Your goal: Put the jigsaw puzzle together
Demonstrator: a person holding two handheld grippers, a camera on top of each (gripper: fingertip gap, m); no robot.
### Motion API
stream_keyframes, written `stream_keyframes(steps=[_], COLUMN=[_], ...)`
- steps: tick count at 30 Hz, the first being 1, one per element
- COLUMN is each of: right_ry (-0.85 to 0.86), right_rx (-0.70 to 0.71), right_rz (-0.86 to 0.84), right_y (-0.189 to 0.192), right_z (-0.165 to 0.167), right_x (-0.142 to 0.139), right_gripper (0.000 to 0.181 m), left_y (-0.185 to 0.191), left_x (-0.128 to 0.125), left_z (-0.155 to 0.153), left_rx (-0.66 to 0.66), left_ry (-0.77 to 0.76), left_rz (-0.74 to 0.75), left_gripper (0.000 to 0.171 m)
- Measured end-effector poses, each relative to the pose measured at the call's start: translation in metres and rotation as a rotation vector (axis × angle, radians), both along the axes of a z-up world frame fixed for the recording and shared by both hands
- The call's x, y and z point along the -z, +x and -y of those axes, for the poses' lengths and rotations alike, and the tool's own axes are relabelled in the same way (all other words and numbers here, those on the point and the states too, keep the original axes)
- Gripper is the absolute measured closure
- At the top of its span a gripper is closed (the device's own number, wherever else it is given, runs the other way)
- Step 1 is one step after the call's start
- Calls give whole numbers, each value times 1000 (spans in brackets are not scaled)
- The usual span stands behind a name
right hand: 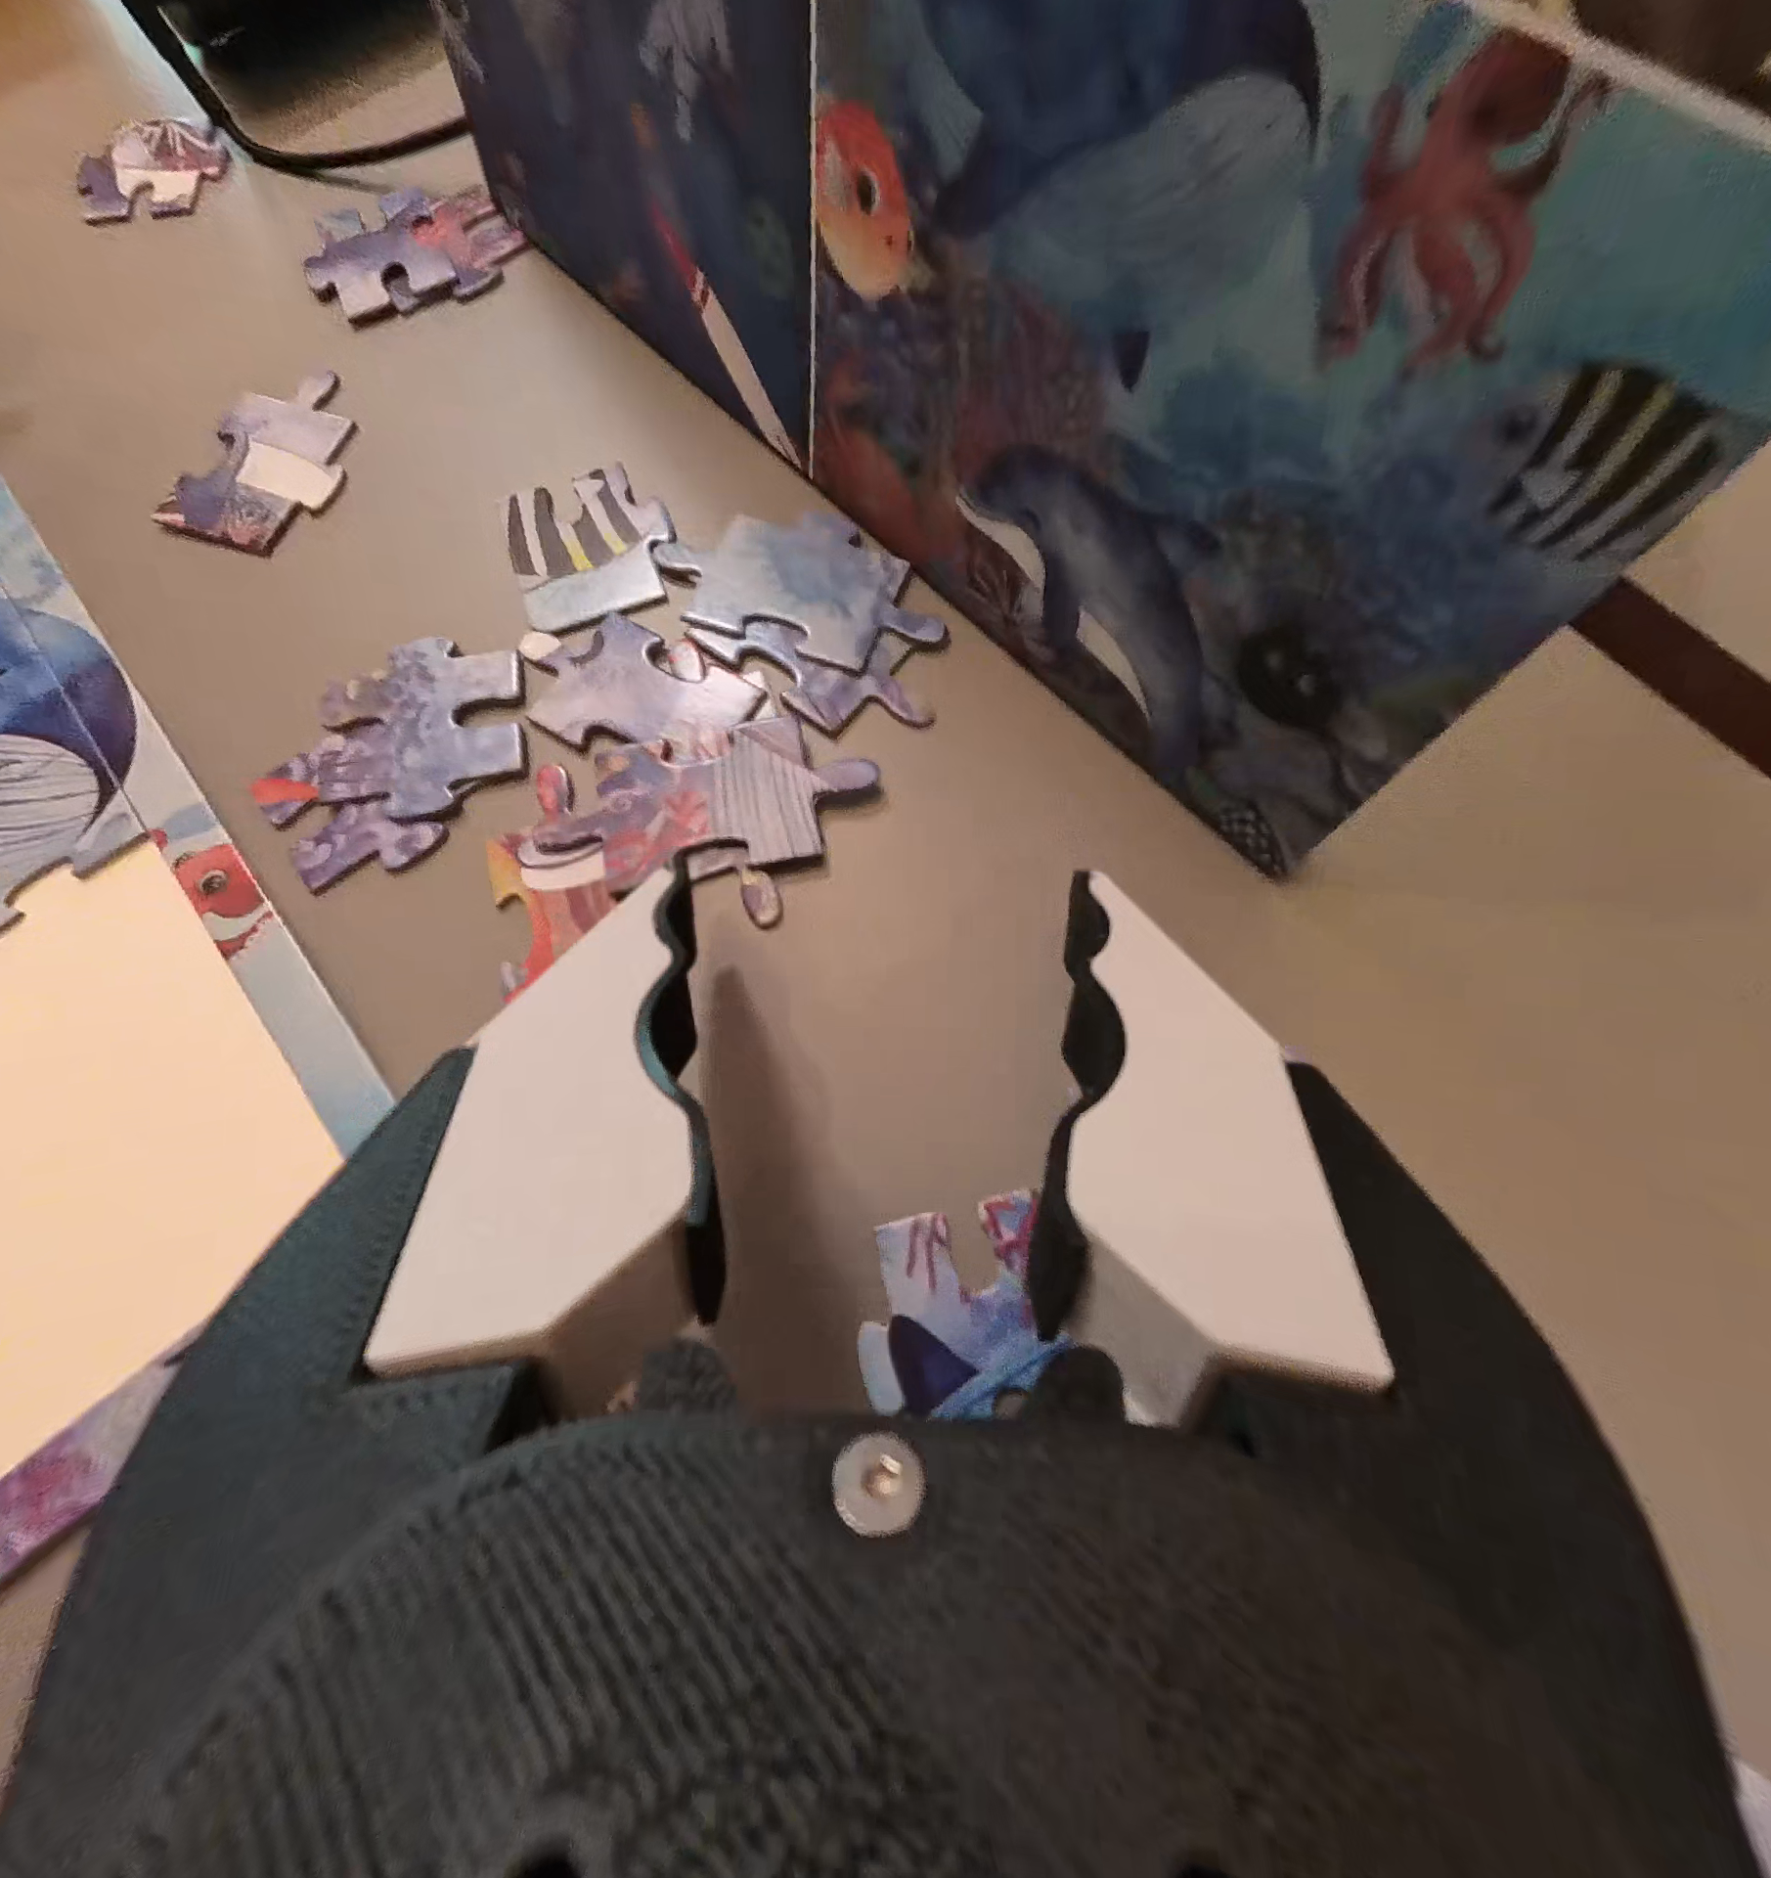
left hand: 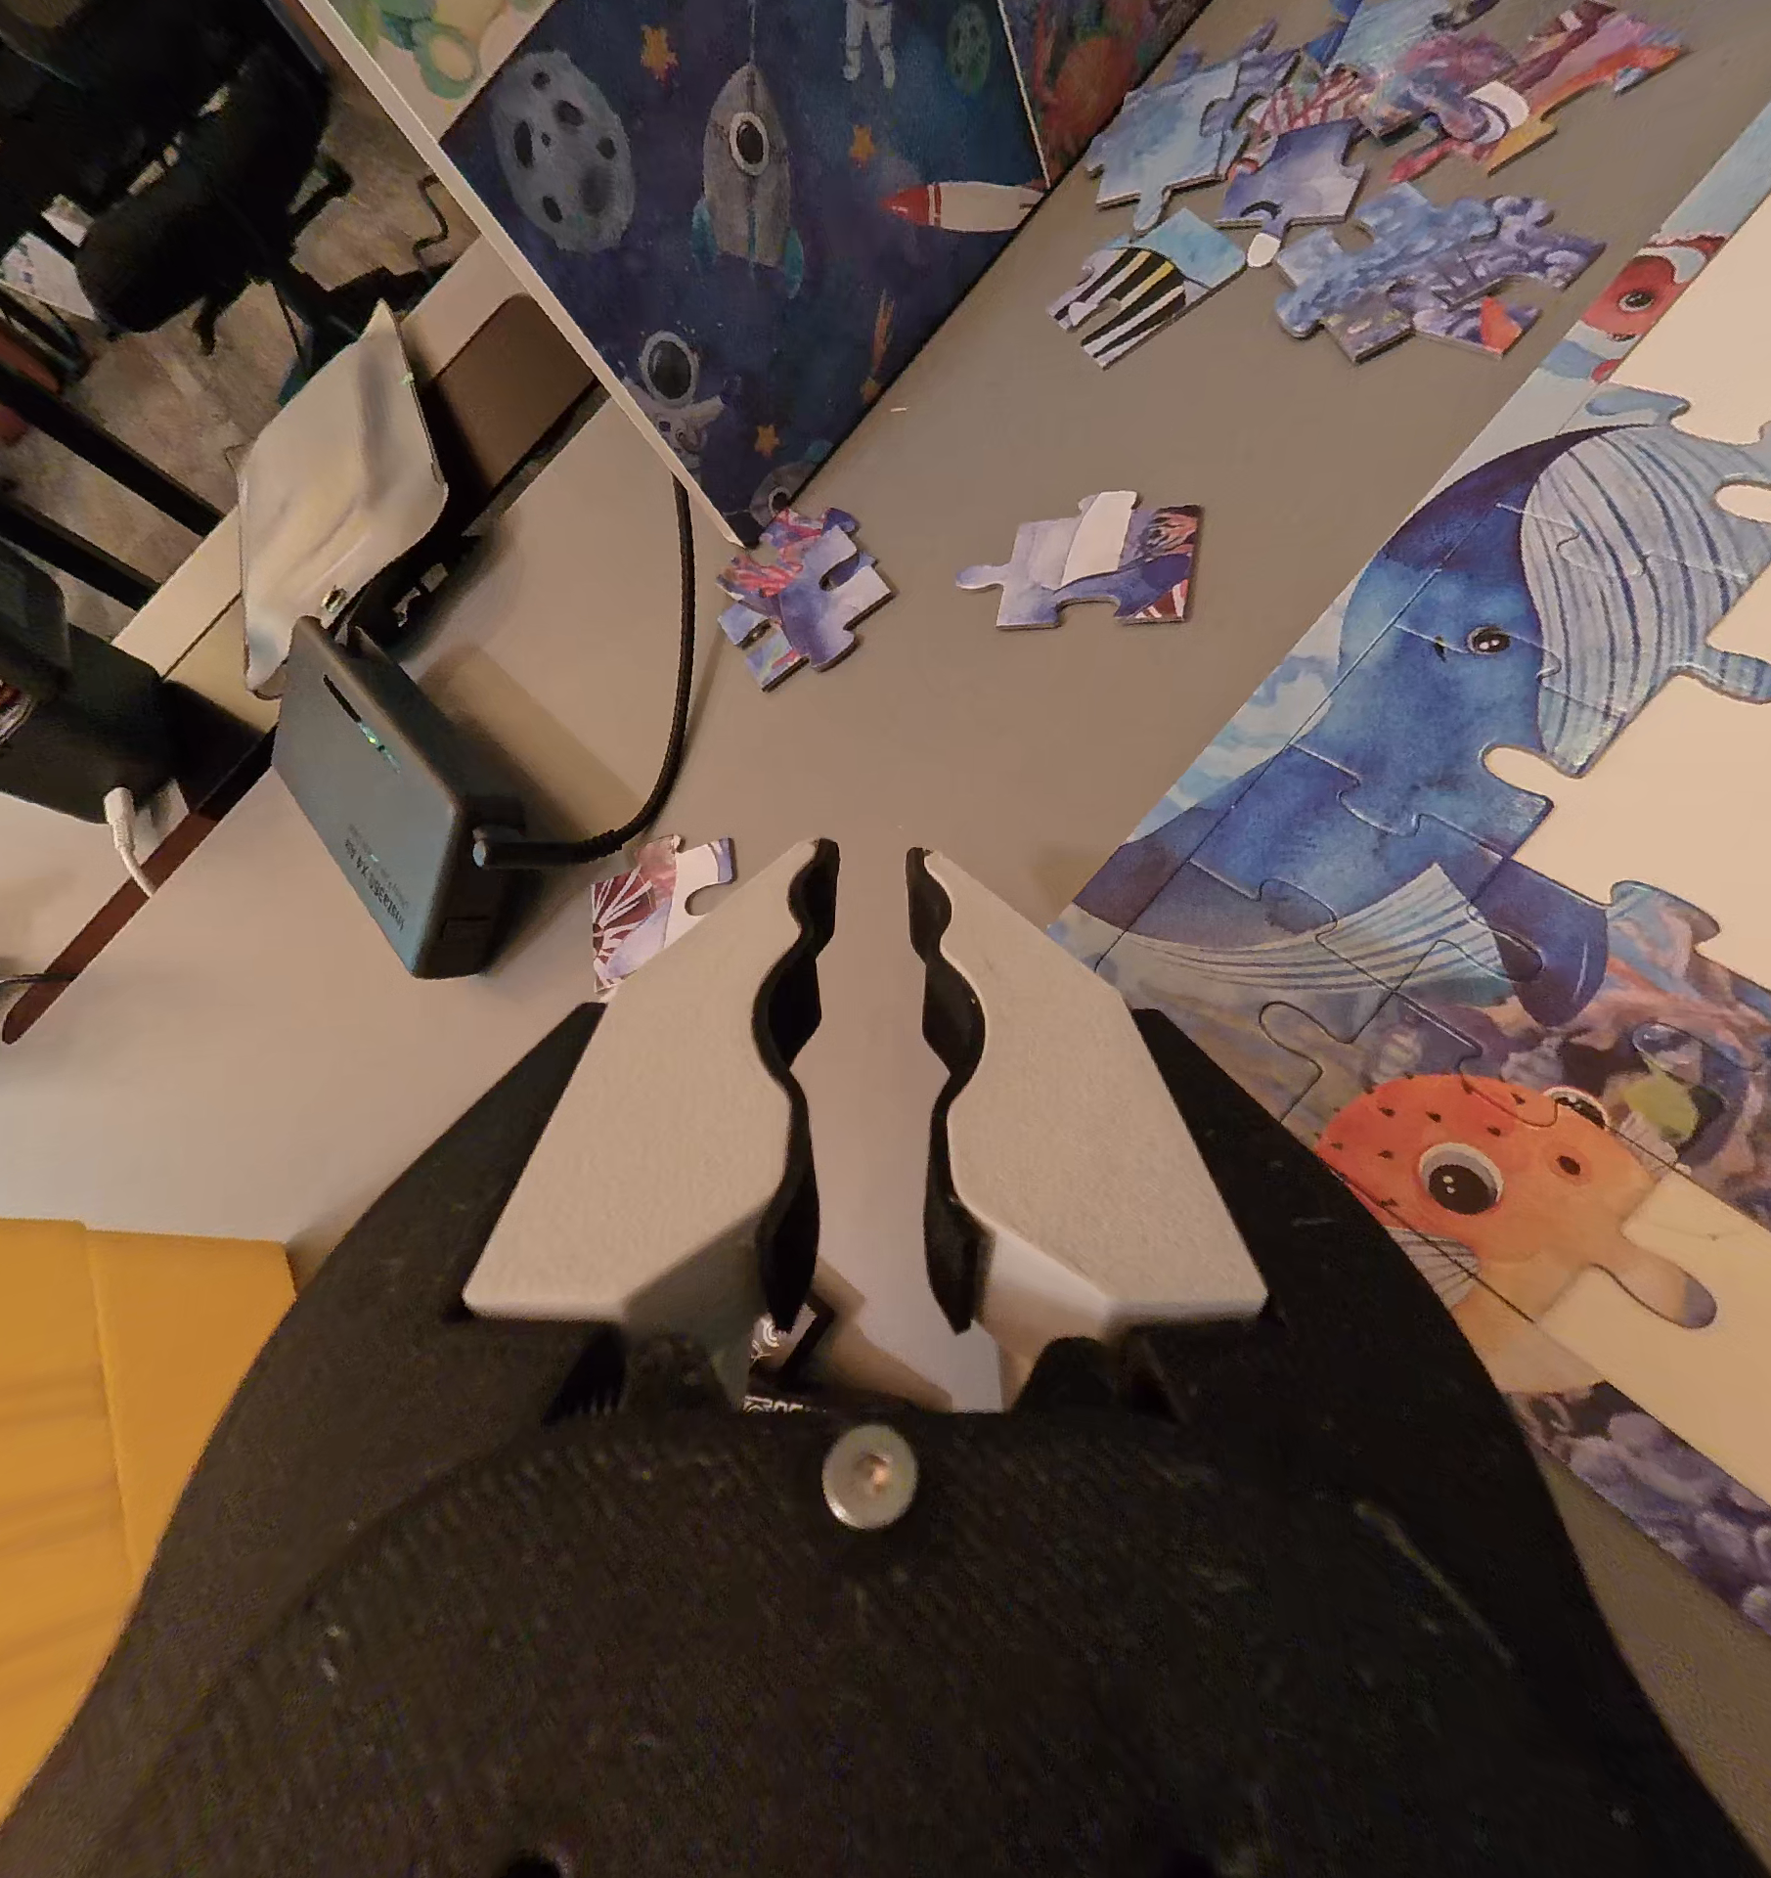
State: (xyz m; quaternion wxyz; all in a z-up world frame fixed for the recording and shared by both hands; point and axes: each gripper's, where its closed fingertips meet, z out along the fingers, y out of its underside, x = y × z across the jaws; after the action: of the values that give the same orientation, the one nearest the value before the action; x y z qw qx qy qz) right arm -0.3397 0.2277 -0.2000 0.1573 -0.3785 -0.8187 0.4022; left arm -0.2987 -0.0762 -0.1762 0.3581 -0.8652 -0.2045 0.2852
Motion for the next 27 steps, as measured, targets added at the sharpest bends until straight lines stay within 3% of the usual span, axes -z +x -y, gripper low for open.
stream_keyframes(steps=[7,11,13,15,21,27], right_ry=[44,36,93,100,113,134], right_rx=[-99,-162,-166,-166,-91,-81], right_rz=[28,53,36,30,32,4], right_y=[5,16,17,19,18,17], right_z=[29,47,48,53,62,61], right_x=[12,13,16,15,15,10], right_gripper=[112,95,96,98,130,130], left_y=[0,1,1,0,0,0], left_x=[4,4,4,4,4,4], left_z=[0,-1,0,0,1,2], left_rx=[1,3,2,2,-2,-2], left_ry=[-14,-18,-18,-18,-27,-27], left_rz=[10,10,9,6,-1,-1], left_gripper=[160,160,160,160,160,160])
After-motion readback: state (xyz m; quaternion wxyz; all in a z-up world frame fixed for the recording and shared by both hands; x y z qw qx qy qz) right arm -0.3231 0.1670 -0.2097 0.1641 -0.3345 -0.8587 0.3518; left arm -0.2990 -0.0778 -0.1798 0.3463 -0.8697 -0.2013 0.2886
